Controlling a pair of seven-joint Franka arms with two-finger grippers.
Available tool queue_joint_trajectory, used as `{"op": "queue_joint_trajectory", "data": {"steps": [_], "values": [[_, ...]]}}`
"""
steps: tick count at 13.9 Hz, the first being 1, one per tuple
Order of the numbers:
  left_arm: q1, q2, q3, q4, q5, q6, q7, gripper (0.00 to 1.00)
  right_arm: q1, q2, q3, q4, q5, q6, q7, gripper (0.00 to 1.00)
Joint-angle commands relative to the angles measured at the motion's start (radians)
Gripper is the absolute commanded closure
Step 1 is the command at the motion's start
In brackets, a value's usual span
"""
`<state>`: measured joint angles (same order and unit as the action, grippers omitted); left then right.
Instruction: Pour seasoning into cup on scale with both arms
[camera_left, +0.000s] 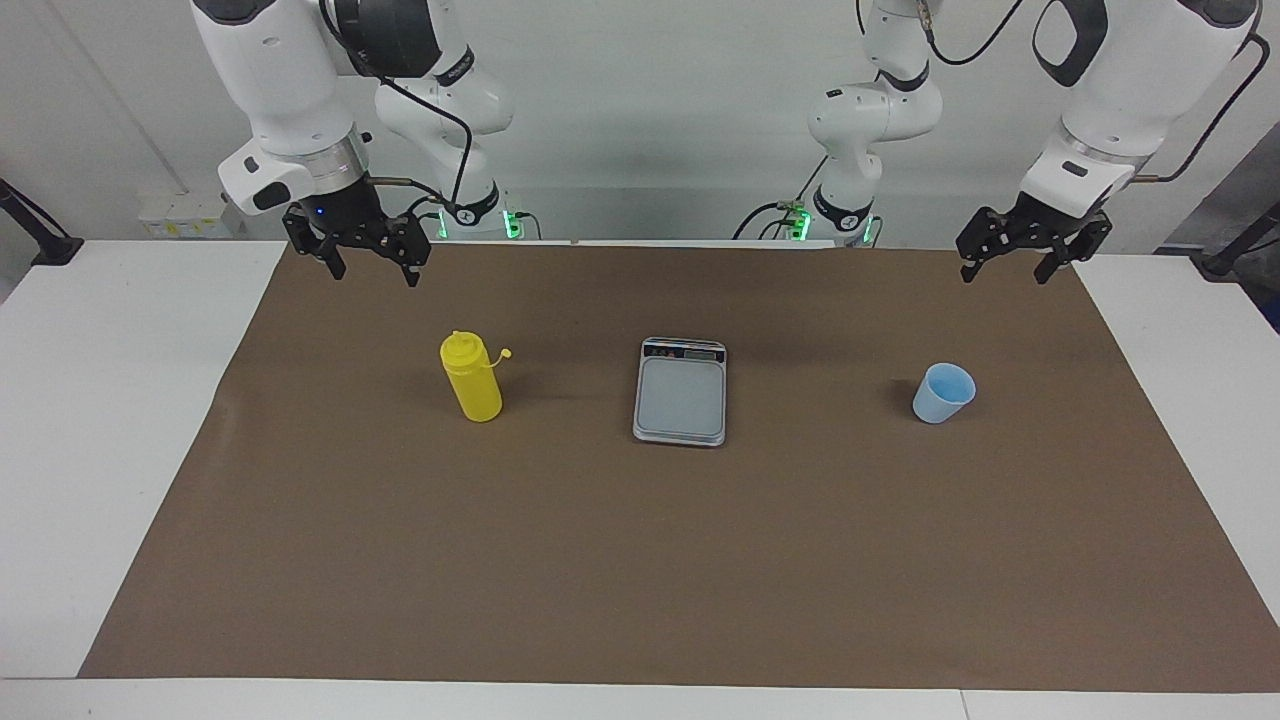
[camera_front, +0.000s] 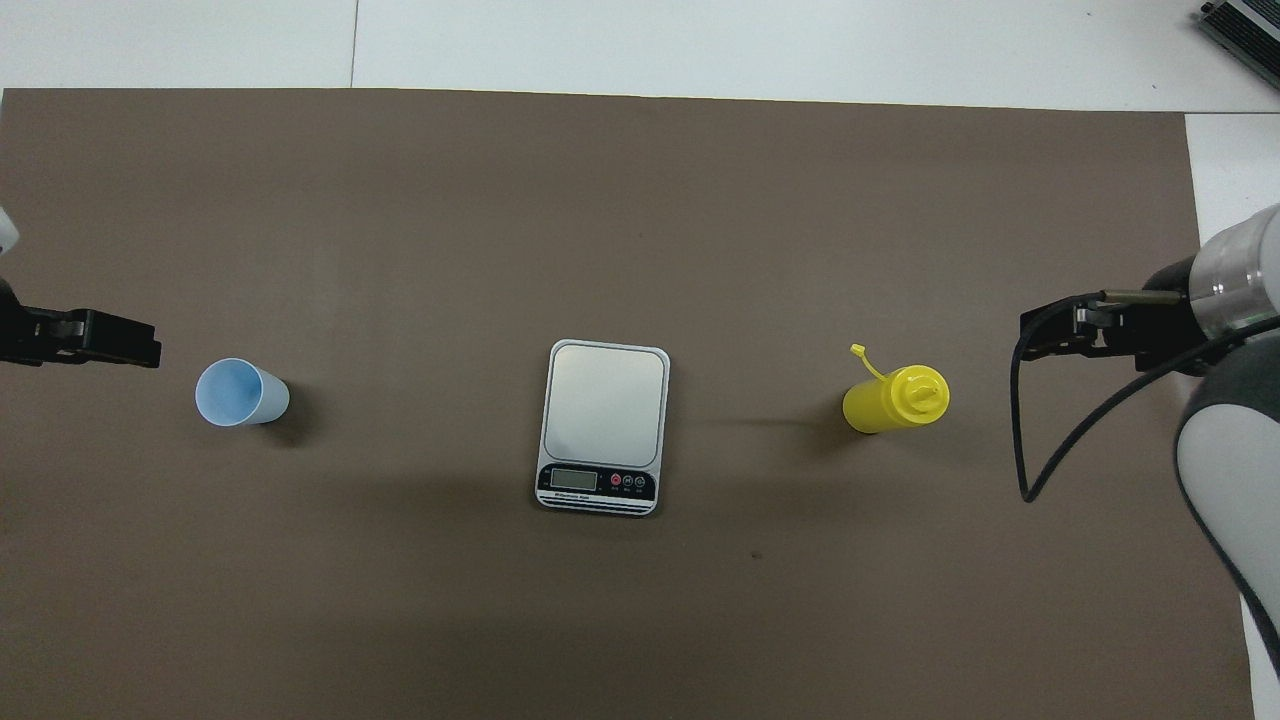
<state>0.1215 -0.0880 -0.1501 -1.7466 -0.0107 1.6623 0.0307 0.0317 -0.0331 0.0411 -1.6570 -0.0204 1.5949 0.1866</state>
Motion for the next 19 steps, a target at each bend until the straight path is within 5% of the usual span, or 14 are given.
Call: {"op": "queue_joint_trajectory", "data": {"steps": [1, 10, 17, 18, 19], "values": [[0.049, -0.004, 0.003, -0.124, -0.008, 0.137, 0.008, 0.0, -0.013, -0.019, 0.003, -0.02, 0.019, 0.003, 0.002, 0.0], [0.124, 0.028, 0.001, -0.503, -0.011, 0.577, -0.03, 0.0, -0.012, -0.019, 0.003, -0.02, 0.019, 0.003, 0.004, 0.0], [0.109, 0.065, 0.0, -0.611, -0.015, 0.746, -0.098, 0.0, -0.012, -0.019, 0.003, -0.02, 0.019, 0.003, 0.002, 0.0], [0.109, 0.077, 0.0, -0.613, -0.015, 0.748, -0.097, 0.06, -0.012, -0.019, 0.003, -0.02, 0.019, 0.003, 0.002, 0.0], [0.109, 0.083, 0.0, -0.616, -0.015, 0.752, -0.097, 0.32, -0.012, -0.021, 0.003, -0.02, 0.019, 0.003, 0.004, 0.0]]}}
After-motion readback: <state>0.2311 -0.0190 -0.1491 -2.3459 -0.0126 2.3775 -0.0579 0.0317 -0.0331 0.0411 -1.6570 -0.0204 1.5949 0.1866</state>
